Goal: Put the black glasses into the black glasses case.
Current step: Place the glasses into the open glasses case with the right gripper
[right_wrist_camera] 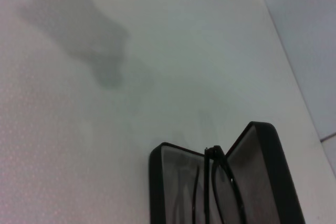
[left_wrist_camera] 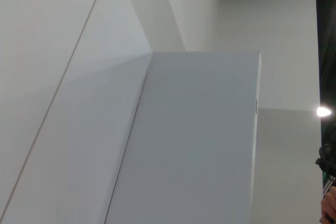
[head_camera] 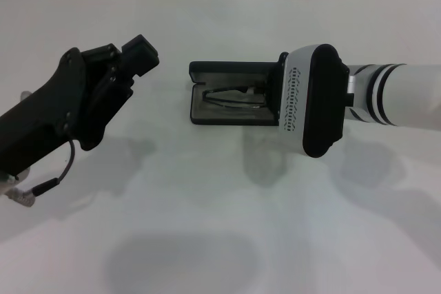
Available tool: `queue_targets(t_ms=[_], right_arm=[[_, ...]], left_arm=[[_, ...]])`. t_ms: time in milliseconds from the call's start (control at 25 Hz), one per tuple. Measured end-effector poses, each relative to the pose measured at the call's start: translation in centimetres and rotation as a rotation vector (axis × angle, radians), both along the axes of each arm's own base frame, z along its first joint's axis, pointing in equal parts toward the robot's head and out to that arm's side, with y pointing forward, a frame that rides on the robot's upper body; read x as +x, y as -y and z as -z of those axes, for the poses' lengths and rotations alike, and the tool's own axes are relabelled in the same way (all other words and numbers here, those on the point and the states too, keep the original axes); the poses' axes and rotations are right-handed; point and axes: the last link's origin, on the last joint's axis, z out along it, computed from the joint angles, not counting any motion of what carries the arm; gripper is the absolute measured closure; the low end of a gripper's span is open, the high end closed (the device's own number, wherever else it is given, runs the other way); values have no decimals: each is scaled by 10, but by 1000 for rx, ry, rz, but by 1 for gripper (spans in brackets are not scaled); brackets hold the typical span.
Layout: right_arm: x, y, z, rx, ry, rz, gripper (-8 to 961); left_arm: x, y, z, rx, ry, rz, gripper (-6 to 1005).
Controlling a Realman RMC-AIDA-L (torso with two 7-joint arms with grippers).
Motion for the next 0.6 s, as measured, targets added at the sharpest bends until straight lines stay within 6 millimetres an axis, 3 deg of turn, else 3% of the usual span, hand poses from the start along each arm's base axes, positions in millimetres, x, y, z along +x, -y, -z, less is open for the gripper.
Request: queue_targets(t_ms=[600], right_arm=[[1, 2, 1, 2, -14, 10, 834]], left_arm=[[-2, 2, 0, 1, -3, -10, 948]])
